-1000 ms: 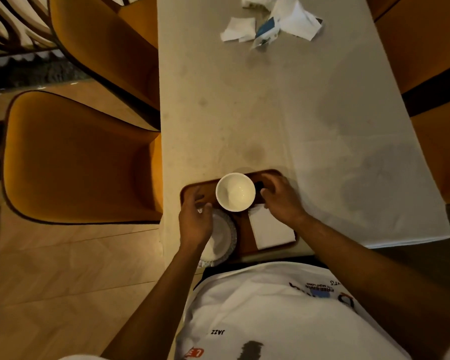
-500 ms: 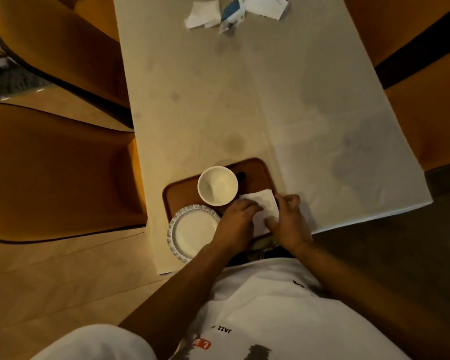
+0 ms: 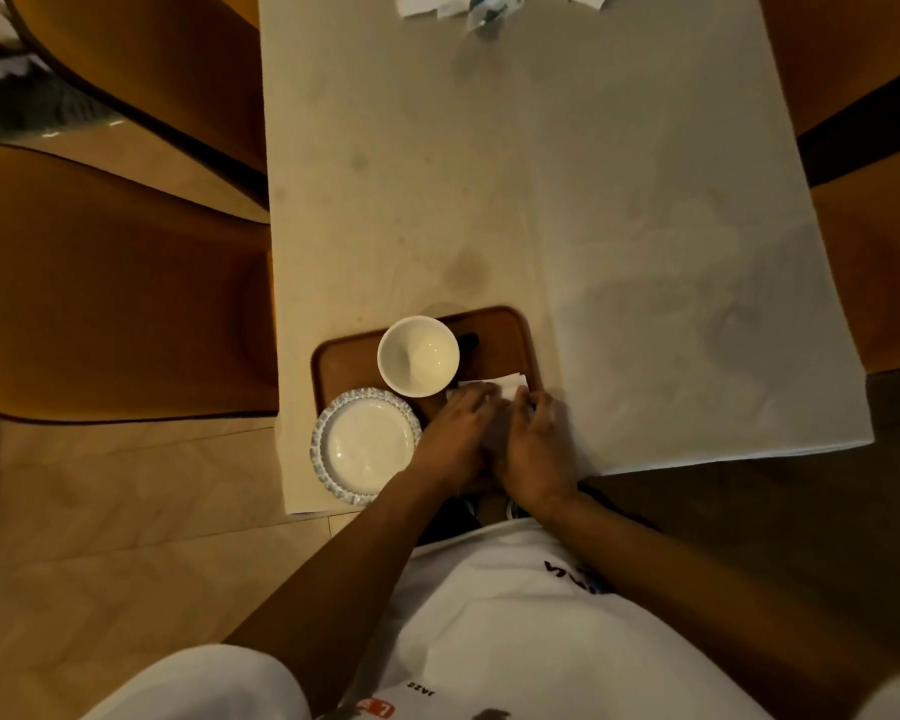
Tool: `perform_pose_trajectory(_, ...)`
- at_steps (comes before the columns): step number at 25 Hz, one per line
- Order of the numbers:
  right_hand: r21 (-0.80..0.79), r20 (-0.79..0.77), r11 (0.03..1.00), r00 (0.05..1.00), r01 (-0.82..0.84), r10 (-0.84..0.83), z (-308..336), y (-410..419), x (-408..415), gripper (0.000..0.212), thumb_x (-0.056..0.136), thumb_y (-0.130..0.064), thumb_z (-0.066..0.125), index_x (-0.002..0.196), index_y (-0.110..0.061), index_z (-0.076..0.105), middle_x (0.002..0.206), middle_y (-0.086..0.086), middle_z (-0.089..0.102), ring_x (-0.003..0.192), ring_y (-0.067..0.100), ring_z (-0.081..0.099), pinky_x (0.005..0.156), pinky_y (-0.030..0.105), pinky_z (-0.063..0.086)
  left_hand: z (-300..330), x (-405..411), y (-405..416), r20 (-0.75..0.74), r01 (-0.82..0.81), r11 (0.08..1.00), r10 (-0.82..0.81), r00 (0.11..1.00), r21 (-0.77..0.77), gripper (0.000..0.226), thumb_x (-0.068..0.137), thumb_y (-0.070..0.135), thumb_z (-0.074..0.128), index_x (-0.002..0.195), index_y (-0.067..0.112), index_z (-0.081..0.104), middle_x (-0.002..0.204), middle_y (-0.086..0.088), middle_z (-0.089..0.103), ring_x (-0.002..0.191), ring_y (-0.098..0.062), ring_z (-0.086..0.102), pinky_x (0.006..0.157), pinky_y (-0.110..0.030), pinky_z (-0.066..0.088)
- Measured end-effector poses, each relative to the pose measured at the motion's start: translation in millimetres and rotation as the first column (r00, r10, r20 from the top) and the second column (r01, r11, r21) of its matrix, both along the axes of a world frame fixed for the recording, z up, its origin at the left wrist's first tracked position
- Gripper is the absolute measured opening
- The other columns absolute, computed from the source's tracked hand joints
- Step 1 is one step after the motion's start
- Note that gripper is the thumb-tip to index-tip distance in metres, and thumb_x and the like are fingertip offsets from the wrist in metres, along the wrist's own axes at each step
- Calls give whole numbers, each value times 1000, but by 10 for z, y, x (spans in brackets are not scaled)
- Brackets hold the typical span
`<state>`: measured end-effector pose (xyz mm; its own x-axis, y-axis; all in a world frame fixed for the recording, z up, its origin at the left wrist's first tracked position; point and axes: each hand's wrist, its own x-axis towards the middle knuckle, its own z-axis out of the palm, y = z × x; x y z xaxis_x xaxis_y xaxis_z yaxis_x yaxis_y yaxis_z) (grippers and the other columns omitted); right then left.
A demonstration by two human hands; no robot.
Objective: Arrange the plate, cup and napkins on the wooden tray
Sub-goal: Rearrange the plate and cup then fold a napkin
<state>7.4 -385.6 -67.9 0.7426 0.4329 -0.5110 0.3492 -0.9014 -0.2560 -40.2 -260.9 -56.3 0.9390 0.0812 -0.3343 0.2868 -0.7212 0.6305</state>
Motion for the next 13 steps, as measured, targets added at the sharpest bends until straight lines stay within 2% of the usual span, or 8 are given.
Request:
perform_pose_trajectory(3,-18,4,997,997,-72,72,54,48,51,86,93,-32,61,156,-7,9,156,21,21,133,31,42,106,36,43,-48,-79,-51,-22,-85,996,85,996,-11,79,66,20,84,137,8,52,146,-17,46,136,-35,38,115,-47,31)
perform_pose_trajectory(9,13,-22,969,969,-248,248,15,96,270,96,82,-29,72,156,-16,11,156,12,16,129,33,43,98,41,50,-22,-137,-48,-51,-170,984,172,984,46,84,64,34,84,138,12,52,150,-14,42,135,-35,38,111,-45,38)
perform_pose_trajectory(11,23,-58,955,954,-295,296,-14,124,364,103,78,-29,78,156,-21,11,157,9,16,128,32,46,97,41,52,-9,-141,-18,-54,-173,982,177,983,75,78,68,35,77,138,11,52,149,-17,41,134,-37,39,108,-49,41)
perform_pose_trajectory(13,28,-71,939,936,-342,344,-38,150,468,108,74,-35,80,156,-24,10,156,7,17,128,32,46,98,42,52,34,-156,-29,-51,-191,978,196,979,85,71,74,43,55,136,7,53,148,-20,42,133,-40,39,107,-50,42)
